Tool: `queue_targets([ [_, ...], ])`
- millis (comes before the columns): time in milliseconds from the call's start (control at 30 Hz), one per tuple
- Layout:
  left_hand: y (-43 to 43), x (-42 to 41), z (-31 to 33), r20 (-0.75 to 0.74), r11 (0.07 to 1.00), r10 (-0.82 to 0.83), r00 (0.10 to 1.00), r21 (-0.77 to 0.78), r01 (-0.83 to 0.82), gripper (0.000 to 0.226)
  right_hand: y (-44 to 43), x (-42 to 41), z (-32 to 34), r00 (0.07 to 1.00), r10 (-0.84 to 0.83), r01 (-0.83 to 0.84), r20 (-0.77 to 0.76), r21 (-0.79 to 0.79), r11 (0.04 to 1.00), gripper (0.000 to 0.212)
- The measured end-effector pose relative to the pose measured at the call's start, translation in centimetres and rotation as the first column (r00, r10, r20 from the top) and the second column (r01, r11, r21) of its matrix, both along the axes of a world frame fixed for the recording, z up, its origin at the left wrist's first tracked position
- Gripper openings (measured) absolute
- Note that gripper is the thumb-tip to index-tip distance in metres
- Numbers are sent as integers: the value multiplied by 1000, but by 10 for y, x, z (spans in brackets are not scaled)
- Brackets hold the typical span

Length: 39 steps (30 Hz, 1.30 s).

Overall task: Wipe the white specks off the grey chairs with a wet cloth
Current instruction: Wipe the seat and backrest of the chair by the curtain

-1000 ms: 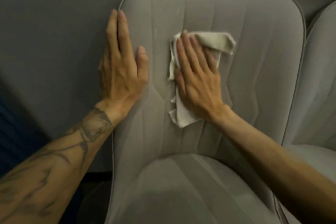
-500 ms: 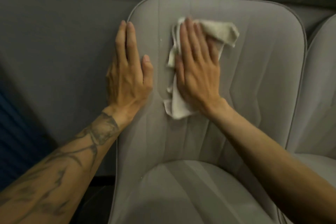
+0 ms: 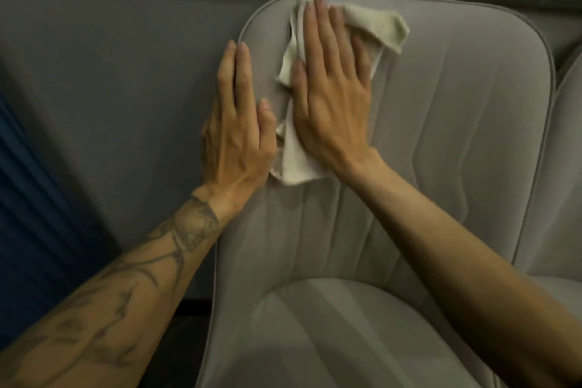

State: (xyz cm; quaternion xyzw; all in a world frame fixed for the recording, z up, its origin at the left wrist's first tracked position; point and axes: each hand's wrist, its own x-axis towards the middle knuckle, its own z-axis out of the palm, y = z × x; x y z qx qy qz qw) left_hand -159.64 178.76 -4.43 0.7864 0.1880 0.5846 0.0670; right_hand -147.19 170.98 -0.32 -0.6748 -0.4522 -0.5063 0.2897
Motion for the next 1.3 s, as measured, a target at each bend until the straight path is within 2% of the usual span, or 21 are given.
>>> queue_targets([
  [67, -1, -9, -13, -29, 1000, -24, 999, 3, 24, 62, 14, -8, -1, 998, 37, -34, -43, 56, 998, 56],
  [100, -2, -16, -24, -45, 1000, -30, 999, 4, 30, 62, 12, -16, -17, 996, 77, -76, -54, 29, 997, 57],
  [167, -6, -29, -47, -69, 999, -33, 997, -16, 32, 62, -7, -31, -67, 987, 143, -151, -71, -122, 981, 58],
  [233, -13, -40, -70, -89, 999, -17, 996, -45, 13, 63, -36, -36, -108, 988, 148, -154, -43, -274, 949, 57],
  [300, -19, -48, -87, -95, 999, 2, 995, -50, -7, 64, -48, -23, -111, 988, 152, -139, 17, -314, 939, 56],
  [400, -23, -53, -102, -82, 998, 18, 996, -59, -23, 64, -26, -7, -63, 997, 66, -60, 27, -177, 982, 57],
  [467, -25, -53, -106, -62, 997, 14, 998, -76, -19, 63, -1, -11, -36, 998, 27, -29, -57, -32, 999, 57],
  [533, -25, -53, -108, -46, 997, 2, 999, -73, -5, 63, 11, -25, -45, 991, 61, -59, -120, 20, 998, 59],
  [633, -22, -52, -109, -34, 998, 12, 999, -61, -14, 61, -13, -51, -118, 977, 175, -195, -124, -178, 964, 61],
  [733, -24, -52, -109, -42, 997, 29, 999, -68, -32, 60, -50, -41, -155, 980, 192, -197, -50, -362, 911, 61],
  [767, -25, -52, -108, -46, 997, 31, 998, -70, -34, 60, -50, -30, -147, 983, 182, -181, -29, -350, 919, 60],
  [833, -26, -52, -107, -48, 997, 34, 998, -74, -38, 61, -31, -16, -108, 993, 116, -121, -36, -219, 968, 60],
  [900, -26, -52, -107, -50, 996, 45, 998, -80, -49, 61, -4, -11, -64, 994, 53, -56, -98, -31, 998, 60],
  [967, -26, -52, -107, -50, 995, 47, 998, -86, -51, 61, 11, -16, -53, 987, 37, -27, -154, 64, 998, 61],
  [1000, -26, -51, -108, -53, 995, 43, 998, -89, -48, 61, 10, -21, -66, 986, 50, -45, -157, 37, 998, 62],
  [1067, -25, -51, -109, -62, 995, 42, 997, -83, -47, 61, -7, -36, -110, 986, 98, -115, -132, -128, 985, 62],
  [1167, -25, -51, -109, -80, 995, 44, 996, -86, -51, 61, -46, -27, -146, 988, 154, -152, -19, -328, 932, 63],
  [1233, -25, -52, -109, -76, 995, 39, 996, -87, -46, 61, -56, 2, -125, 991, 121, -97, 57, -316, 944, 62],
  [1300, -24, -51, -110, -71, 995, 33, 997, -91, -39, 61, -56, 27, -92, 998, 14, -2, 59, -199, 980, 62],
])
